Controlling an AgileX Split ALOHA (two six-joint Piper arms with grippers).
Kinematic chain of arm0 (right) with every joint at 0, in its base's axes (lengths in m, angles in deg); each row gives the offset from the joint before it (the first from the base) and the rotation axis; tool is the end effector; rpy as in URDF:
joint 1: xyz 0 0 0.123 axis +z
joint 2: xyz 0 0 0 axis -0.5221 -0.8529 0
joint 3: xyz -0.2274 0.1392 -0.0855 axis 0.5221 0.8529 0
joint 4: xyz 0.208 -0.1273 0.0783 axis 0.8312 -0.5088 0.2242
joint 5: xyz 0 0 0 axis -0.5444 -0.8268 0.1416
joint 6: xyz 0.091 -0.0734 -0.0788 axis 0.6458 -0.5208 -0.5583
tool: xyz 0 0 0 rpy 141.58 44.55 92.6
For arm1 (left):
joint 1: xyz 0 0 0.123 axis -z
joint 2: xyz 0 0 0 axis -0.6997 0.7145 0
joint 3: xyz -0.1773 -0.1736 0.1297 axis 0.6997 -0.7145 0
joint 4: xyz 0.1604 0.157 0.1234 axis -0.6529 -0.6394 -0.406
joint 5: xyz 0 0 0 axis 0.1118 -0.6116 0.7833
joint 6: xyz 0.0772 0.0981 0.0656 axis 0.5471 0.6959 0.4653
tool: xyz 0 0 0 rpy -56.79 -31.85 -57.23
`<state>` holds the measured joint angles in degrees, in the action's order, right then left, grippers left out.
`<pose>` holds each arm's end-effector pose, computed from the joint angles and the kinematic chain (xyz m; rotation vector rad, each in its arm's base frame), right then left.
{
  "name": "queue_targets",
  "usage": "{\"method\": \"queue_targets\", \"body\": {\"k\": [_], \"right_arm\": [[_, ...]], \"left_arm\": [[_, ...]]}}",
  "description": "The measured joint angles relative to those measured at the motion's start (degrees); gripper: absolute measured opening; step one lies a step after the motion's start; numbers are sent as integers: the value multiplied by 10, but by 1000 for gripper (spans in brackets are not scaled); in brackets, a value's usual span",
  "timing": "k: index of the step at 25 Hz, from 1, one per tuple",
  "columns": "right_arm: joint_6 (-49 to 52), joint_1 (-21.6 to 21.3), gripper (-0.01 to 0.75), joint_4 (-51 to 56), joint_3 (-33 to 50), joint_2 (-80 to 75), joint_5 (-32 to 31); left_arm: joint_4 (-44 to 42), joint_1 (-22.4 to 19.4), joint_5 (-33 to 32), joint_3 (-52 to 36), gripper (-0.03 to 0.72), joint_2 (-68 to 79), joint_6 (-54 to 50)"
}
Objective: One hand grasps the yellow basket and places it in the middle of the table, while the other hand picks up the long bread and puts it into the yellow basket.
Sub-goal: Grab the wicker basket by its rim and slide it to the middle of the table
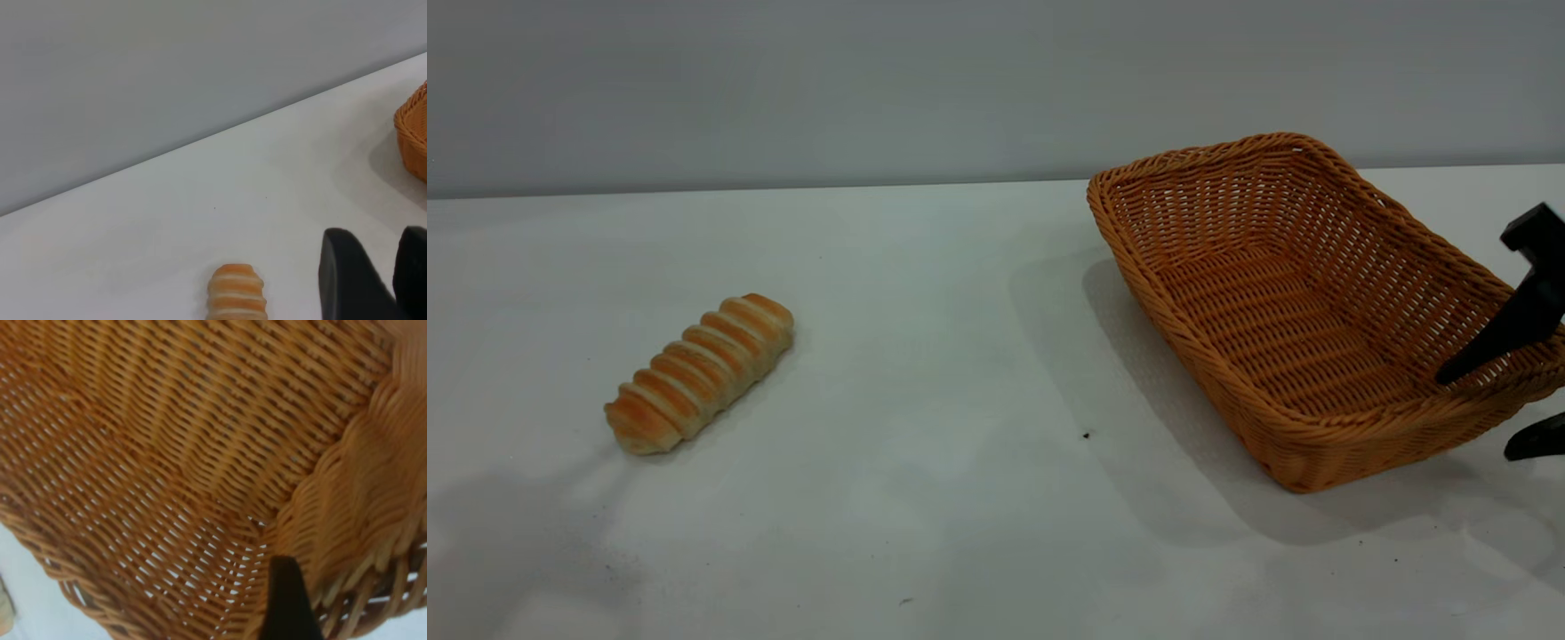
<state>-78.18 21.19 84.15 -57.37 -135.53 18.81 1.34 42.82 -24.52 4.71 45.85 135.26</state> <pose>0.3009 0.0121 0.0289 1.0703 2.6588 0.7876 0.2943 -0.0275 0.2774 0.3358 1.9773 -0.1093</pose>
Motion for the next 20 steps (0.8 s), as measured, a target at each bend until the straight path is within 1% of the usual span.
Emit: {"method": "queue_targets", "body": {"k": [12,20], "right_arm": [[-105,1,566,126,0,-45,-7],[-141,40,553,189,-12,-61,-6]], "left_arm": [[0,0,1,0,237,0,1],[0,0,1,0,237,0,1]]}}
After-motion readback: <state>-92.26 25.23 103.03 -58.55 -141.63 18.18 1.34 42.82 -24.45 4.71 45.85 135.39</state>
